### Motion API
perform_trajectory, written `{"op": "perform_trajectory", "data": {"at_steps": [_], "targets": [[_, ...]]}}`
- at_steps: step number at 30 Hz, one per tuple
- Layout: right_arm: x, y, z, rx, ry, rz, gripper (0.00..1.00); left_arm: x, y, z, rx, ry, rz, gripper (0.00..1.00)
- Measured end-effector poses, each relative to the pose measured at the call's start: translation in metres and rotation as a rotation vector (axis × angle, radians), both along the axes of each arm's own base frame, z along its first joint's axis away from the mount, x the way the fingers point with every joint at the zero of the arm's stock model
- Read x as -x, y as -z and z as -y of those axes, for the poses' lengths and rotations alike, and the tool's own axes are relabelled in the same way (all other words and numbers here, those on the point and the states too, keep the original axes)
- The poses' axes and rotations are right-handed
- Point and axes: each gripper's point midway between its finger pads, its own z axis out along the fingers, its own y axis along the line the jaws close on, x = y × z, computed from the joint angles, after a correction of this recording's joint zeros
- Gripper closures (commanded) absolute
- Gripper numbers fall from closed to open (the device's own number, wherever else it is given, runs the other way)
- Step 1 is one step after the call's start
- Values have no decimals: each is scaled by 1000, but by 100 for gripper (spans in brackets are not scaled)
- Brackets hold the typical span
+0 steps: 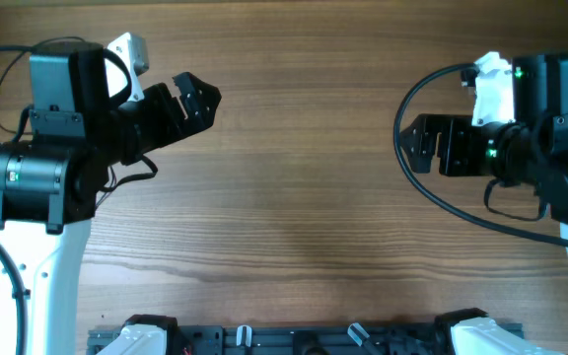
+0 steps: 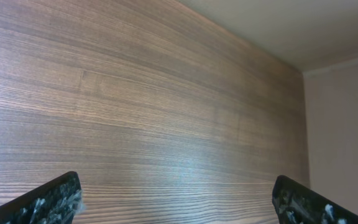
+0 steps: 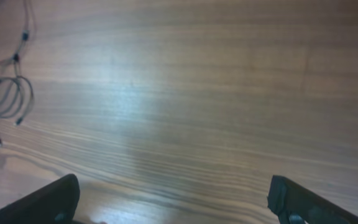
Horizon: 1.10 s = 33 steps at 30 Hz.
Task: Untangle cables
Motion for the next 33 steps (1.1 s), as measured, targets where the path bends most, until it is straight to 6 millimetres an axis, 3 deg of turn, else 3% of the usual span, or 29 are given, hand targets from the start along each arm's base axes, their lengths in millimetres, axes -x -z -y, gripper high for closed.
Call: {"op": "perform_trajectory", "data": {"at_steps": [4,11,15,20,26,30,33], "targets": [[9,-13,-3,-32,-14,48,0,0,0,0,0,0,-1,0],[59,-50,0,-145,25,163,0,0,0,0,0,0,0,0],[76,-59,3,-191,67,190,0,0,0,0,0,0,0,0],[72,-65,3,-185,48,230,0,0,0,0,0,0,0,0],[71,-52,4,-163,50,193,0,0,0,0,0,0,-1,0],[49,-48,8,-141,85,253,0,0,0,0,0,0,-1,0],[18,-59,11,-136,89,491,0,0,1,0,0,-1,-3,0]]}}
